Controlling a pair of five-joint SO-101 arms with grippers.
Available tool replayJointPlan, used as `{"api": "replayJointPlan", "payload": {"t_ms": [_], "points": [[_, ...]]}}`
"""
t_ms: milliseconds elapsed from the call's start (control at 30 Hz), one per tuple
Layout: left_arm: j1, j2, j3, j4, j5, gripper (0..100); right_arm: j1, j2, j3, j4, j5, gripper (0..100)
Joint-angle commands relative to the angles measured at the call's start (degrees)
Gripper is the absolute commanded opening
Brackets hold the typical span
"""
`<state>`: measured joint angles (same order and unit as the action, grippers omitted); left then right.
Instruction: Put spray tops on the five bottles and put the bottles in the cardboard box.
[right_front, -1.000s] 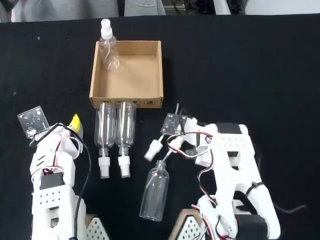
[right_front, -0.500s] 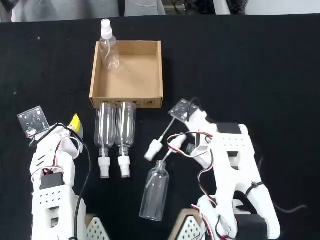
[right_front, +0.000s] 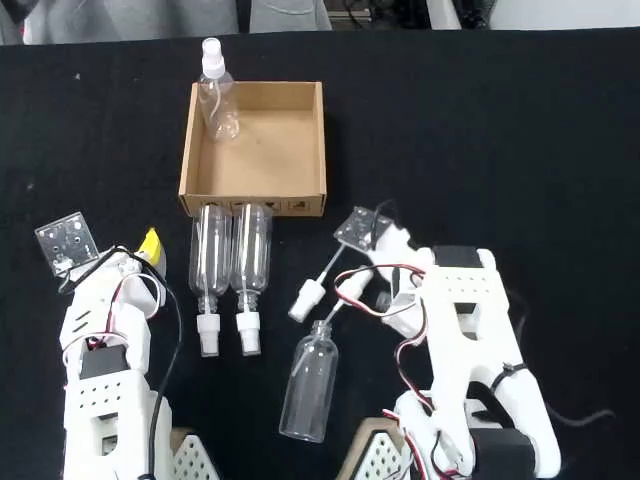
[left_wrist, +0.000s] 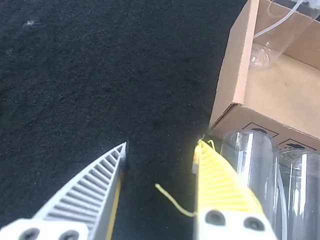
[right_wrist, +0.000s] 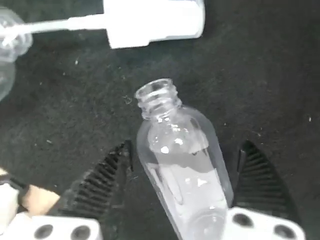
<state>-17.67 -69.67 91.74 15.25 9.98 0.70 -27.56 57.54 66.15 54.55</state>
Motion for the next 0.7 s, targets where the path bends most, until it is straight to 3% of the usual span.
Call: {"api": "replayJointPlan", "payload": {"t_ms": [0, 300, 667], "points": [[-0.04, -1.05, -1.01, -0.09, 0.0, 21, -0.53, -2.51, -0.04, 0.53, 4.57, 28.6], [-0.04, -1.05, -1.01, -0.09, 0.0, 21, -0.53, -2.51, 0.04, 0.62, 12.66, 28.7], [-0.04, -1.05, -1.01, -0.09, 0.0, 21, -0.53, -2.51, 0.04, 0.09, 14.68, 28.6]]}}
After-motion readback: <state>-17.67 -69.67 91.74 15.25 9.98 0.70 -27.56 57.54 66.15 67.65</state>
